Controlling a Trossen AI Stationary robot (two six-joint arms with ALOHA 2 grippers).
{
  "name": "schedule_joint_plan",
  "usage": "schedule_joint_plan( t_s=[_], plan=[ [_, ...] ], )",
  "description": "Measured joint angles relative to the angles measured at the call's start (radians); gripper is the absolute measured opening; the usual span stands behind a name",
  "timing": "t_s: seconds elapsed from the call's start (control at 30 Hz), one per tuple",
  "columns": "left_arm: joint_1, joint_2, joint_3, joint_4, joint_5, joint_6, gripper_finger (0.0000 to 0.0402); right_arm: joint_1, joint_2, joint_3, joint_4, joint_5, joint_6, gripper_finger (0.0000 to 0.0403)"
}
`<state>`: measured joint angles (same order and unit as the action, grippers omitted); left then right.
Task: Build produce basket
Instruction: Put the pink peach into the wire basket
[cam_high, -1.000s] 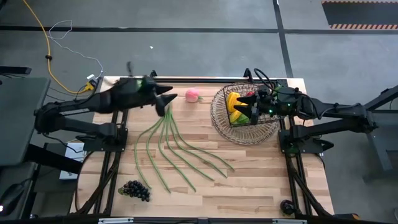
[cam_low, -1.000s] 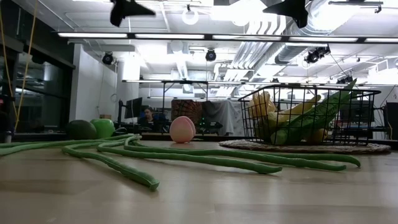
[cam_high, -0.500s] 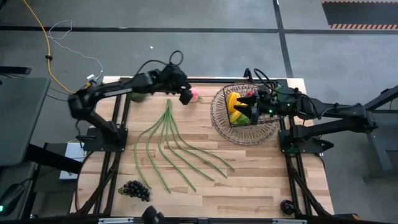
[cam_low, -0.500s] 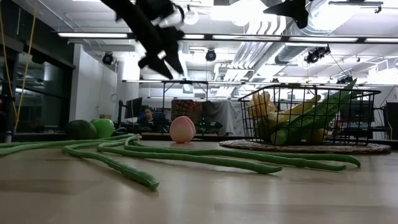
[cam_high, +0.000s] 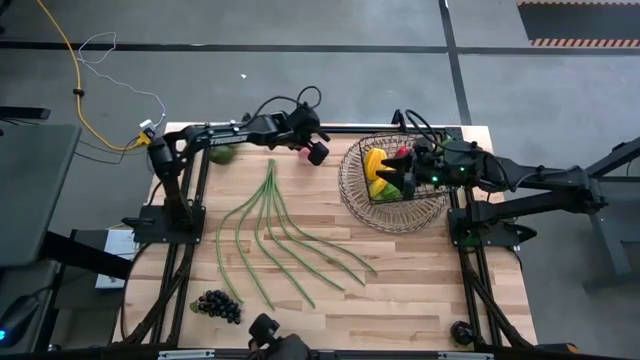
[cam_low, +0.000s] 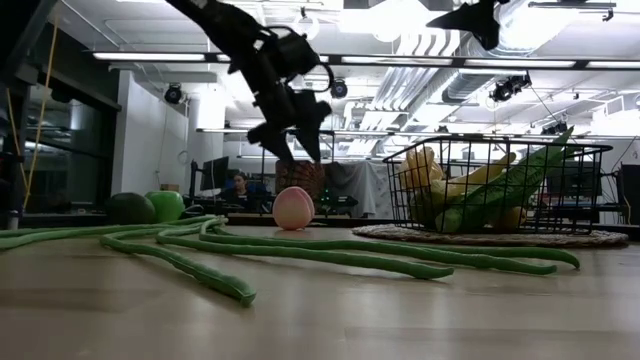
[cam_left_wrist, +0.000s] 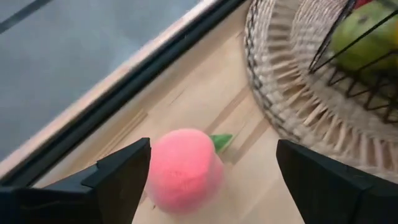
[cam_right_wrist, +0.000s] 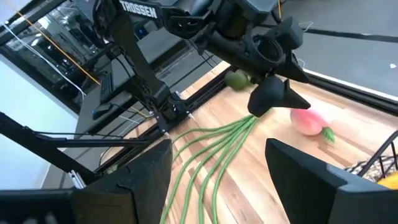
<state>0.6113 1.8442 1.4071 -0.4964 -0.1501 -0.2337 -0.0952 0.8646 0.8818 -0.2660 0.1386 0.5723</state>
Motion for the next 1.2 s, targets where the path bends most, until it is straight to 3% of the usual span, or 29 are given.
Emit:
schedule_joint_plan(
  t_s=[0.27, 0.5, 0.9, 1.2],
  plan=[
    [0.000, 0.087, 0.000, -0.016, 0.012, -0.029, 0.0336, 0.000, 0.000, 0.000, -0.007, 0.000, 0.006, 0.0248],
    [0.003, 0.144, -0.001, -0.018, -0.041, -0.075, 0.0336, 0.000, 0.000, 0.000, -0.009, 0.000, 0.004, 0.0248],
    [0.007, 0.164, 0.002, -0.013, -0.045, -0.085, 0.0334, 0.000, 0.000, 0.001, -0.015, 0.000, 0.004, 0.0248],
    [0.007, 0.148, 0.000, -0.052, -0.025, -0.078, 0.0263, 0.000, 0.000, 0.001, -0.015, 0.001, 0.004, 0.0248]
  ],
)
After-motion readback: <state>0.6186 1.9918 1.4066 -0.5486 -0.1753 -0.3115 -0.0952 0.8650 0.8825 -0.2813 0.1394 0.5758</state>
